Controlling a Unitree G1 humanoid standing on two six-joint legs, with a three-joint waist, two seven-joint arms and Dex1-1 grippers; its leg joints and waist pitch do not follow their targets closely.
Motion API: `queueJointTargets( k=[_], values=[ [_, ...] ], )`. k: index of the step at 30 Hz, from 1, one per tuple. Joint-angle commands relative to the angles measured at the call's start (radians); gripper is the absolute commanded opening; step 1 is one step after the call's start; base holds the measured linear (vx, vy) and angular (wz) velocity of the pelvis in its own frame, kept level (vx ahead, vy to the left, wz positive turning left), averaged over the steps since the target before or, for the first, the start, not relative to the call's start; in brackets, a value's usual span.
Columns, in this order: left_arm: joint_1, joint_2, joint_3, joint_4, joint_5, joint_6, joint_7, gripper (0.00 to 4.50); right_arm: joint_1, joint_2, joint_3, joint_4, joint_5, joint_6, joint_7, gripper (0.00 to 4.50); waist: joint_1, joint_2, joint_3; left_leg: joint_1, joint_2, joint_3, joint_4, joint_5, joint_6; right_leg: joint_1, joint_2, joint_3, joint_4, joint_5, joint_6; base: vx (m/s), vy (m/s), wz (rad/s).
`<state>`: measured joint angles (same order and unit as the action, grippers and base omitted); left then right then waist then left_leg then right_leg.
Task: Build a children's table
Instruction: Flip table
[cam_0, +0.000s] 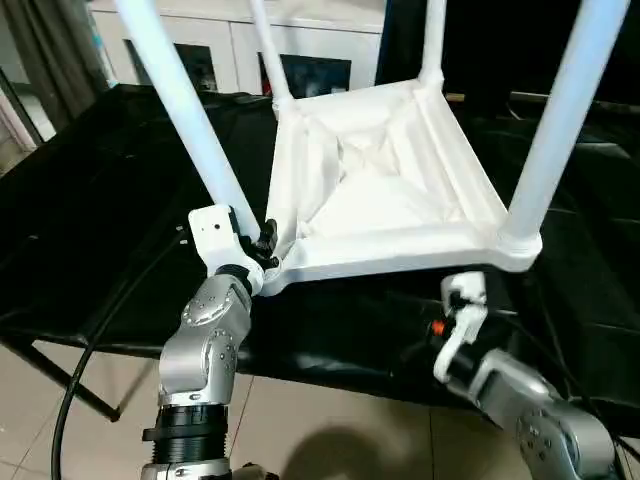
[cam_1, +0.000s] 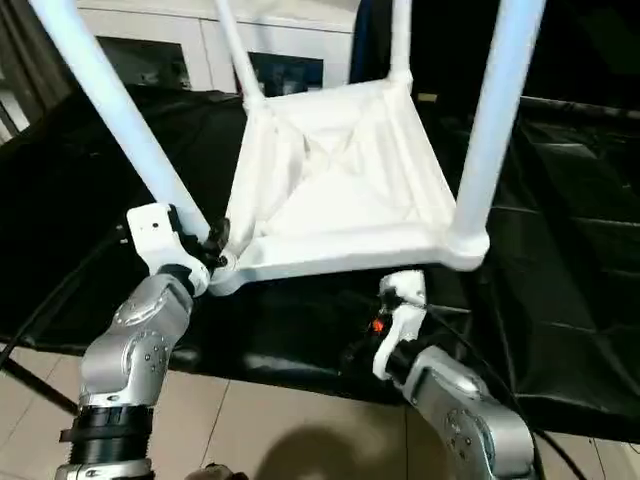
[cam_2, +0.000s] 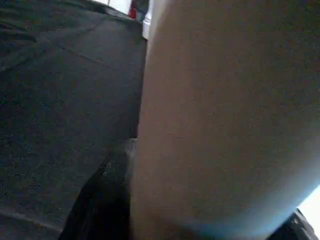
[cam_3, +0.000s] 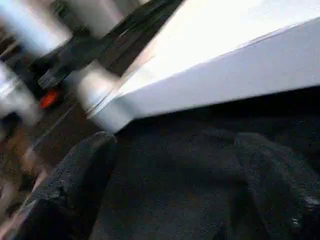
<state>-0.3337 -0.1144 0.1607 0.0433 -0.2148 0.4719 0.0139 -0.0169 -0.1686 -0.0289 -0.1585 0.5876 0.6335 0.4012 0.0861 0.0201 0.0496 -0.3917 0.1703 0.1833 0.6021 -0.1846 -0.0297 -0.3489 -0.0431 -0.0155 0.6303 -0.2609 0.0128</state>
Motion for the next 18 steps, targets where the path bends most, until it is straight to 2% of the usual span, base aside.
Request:
queueJointTargets(
  k=[1,2,3,4,8,11,12,14,15,17,18],
  values=[
    [0.004,-0.062,0.026,0.011,-0.079,0.037,0.012,2.14,-0.022,0.019,-0.057,0.047,0.013,0.082,-0.108,4.42,-0.006,-0.022,-0.051,0.022,0.06,-0.034,-0.073,-0.113,0.02,0.01,-0.093,0.039,-0.087,-0.048,-0.171,0.0,0.0,0.0],
    [0.004,-0.062,0.026,0.011,-0.079,0.037,0.012,2.14,-0.022,0.019,-0.057,0.048,0.013,0.083,-0.108,4.48,-0.005,-0.02,-0.051,0.022,0.06,-0.033,-0.072,-0.108,0.018,0.011,-0.093,0.039,-0.087,-0.043,-0.169,0.0,0.0,0.0],
    [0.0,-0.066,0.037,0.018,-0.087,0.034,0.025,2.14,-0.028,0.042,-0.087,0.062,0.058,0.091,-0.112,4.5,-0.004,-0.019,-0.052,0.022,0.06,-0.032,-0.07,-0.106,0.017,0.011,-0.094,0.04,-0.086,-0.032,-0.168,0.0,0.0,0.0],
    [0.0,-0.066,0.037,0.018,-0.087,0.034,0.025,2.14,-0.028,0.042,-0.087,0.062,0.058,0.091,-0.112,4.5,-0.004,-0.019,-0.052,0.021,0.06,-0.032,-0.071,-0.112,0.019,0.011,-0.095,0.041,-0.087,-0.031,-0.167,0.0,0.0,0.0],
    [-0.011,-0.078,0.063,0.02,-0.102,0.04,0.04,2.14,-0.08,0.148,-0.203,0.095,0.224,0.08,-0.176,4.5,-0.004,-0.018,-0.051,0.022,0.063,-0.033,-0.074,-0.119,0.022,0.009,-0.099,0.04,-0.086,-0.036,-0.162,0.0,0.0,0.0],
    [-0.01,-0.083,0.064,0.015,-0.109,0.044,0.043,2.14,-0.1,0.163,-0.215,0.114,0.229,0.061,-0.17,4.5,-0.004,-0.017,-0.052,0.021,0.064,-0.033,-0.074,-0.111,0.012,0.009,-0.096,0.039,-0.085,-0.03,-0.156,0.0,0.0,0.0],
    [-0.01,-0.083,0.064,0.015,-0.109,0.044,0.043,2.14,-0.1,0.163,-0.215,0.114,0.229,0.061,-0.17,4.5,-0.005,-0.021,-0.053,0.02,0.063,-0.032,-0.074,-0.105,0.012,0.01,-0.096,0.038,-0.084,-0.02,-0.156,0.0,0.0,0.0],
    [-0.01,-0.085,0.066,0.013,-0.112,0.046,0.045,2.14,-0.107,0.167,-0.217,0.12,0.228,0.056,-0.167,4.5,-0.001,-0.019,-0.053,0.02,0.062,-0.03,-0.071,-0.083,0.015,0.01,-0.095,0.039,-0.081,0.018,-0.154,0.0,0.0,0.0],
    [-0.008,-0.086,0.067,0.012,-0.113,0.047,0.047,2.14,-0.121,0.182,-0.226,0.128,0.239,0.048,-0.162,4.5,0.0,-0.021,-0.054,0.019,0.062,-0.03,-0.072,-0.08,0.019,0.013,-0.098,0.039,-0.079,0.027,-0.155,0.0,0.0,0.0],
    [-0.005,-0.088,0.067,0.011,-0.114,0.049,0.052,2.14,-0.144,0.2,-0.23,0.143,0.234,0.019,-0.144,4.5,-0.001,-0.02,-0.054,0.019,0.062,-0.031,-0.072,-0.086,0.019,0.011,-0.098,0.038,-0.081,0.017,-0.156,0.0,0.0,0.0],
    [-0.003,-0.09,0.064,0.008,-0.116,0.052,0.052,2.14,-0.167,0.214,-0.238,0.174,0.209,-0.025,-0.157,4.5,-0.001,-0.022,-0.053,0.018,0.063,-0.03,-0.073,-0.09,0.018,0.012,-0.1,0.038,-0.082,0.004,-0.156,0.0,0.0,0.0]
  ],
)
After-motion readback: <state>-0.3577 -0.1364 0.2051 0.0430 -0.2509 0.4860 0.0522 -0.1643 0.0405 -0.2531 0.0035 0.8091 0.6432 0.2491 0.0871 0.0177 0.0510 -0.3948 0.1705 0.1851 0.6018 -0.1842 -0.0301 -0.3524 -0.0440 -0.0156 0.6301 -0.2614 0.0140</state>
